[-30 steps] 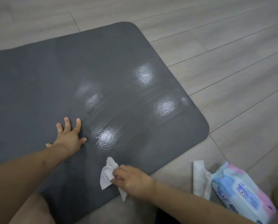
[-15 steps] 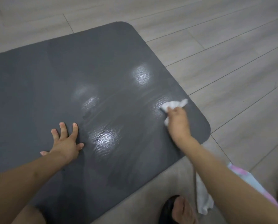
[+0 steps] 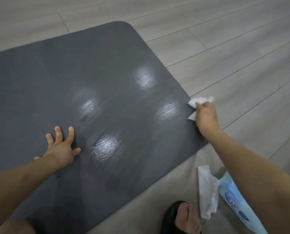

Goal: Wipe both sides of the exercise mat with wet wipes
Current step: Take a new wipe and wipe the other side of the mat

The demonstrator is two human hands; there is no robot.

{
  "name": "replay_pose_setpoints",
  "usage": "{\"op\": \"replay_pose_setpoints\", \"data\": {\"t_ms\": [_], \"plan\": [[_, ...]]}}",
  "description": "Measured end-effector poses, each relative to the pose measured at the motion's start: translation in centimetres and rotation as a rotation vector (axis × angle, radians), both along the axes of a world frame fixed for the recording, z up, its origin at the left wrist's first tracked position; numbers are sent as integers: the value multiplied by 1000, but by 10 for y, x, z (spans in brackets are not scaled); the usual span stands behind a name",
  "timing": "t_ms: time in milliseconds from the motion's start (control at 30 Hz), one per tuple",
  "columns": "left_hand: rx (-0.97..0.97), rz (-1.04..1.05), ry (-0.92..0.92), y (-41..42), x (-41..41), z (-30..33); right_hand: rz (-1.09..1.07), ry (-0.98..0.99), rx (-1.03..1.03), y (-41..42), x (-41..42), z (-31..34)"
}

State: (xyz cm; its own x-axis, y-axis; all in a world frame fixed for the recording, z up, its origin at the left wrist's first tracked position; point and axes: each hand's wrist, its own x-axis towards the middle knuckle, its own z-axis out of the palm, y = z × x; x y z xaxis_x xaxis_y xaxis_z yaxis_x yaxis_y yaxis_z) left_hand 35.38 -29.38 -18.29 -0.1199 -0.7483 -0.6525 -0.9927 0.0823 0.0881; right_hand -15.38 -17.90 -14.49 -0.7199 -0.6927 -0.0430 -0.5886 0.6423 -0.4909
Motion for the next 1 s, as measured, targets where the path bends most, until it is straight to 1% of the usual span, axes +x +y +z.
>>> {"op": "replay_pose_setpoints", "data": {"t_ms": [67, 133, 267, 300, 333, 367, 400, 433, 467, 500, 533, 567, 600, 667, 733, 767, 833, 867, 933, 967, 1000], "plan": [[-5, 5, -2, 0, 0, 0, -103, -21, -11, 7, -3, -4], [-1, 9, -3, 2, -3, 3, -102, 39, -19, 17, 21, -14], [5, 14, 4, 2, -4, 3, 129, 96, -71, 50, 117, -21], [10, 16, 9, 2, -3, 4, 248, 60, -57, 60, 151, -23], [13, 12, 11, 2, -2, 4, 435, 14, -35, 74, 187, -29], [15, 8, 13, 2, -1, 4, 662, -22, -60, 91, 223, -31], [16, 5, 14, 2, -1, 3, 880, -126, -53, 108, 256, -27], [16, 4, 14, 1, 0, 3, 1086, -116, 1, 125, 279, -20], [17, 4, 15, 1, 0, 4, 1222, -29, 31, 134, 286, -19], [15, 5, 15, 1, 0, 3, 1290, -11, 20, 132, 282, -23], [11, 3, 11, 1, 0, 2, 1297, -8, 6, 123, 267, -26], [9, -3, 5, 0, 0, 1, 1171, -22, -33, 107, 242, -33], [8, -14, -2, 0, 0, 0, 994, 4, -50, 90, 210, -30], [4, -26, -9, -1, 1, -2, 624, 79, 15, 61, 128, -22], [9, -24, -6, 0, 1, -3, 273, 110, 47, 49, 52, -7], [7, -23, -6, 0, 1, -3, 145, 142, 37, 47, 29, 0], [12, -8, 3, 1, -1, -1, 58, 258, 49, 49, 16, -4], [18, -3, 10, 2, -2, 1, 44, 276, 62, 52, 26, -8], [23, 3, 21, 4, -4, 4, 105, 171, 43, 63, 77, -10], [27, 9, 28, 5, -4, 6, 171, 148, 46, 73, 108, -12], [31, 15, 33, 7, -5, 8, 285, 124, 46, 85, 144, -14]]}}
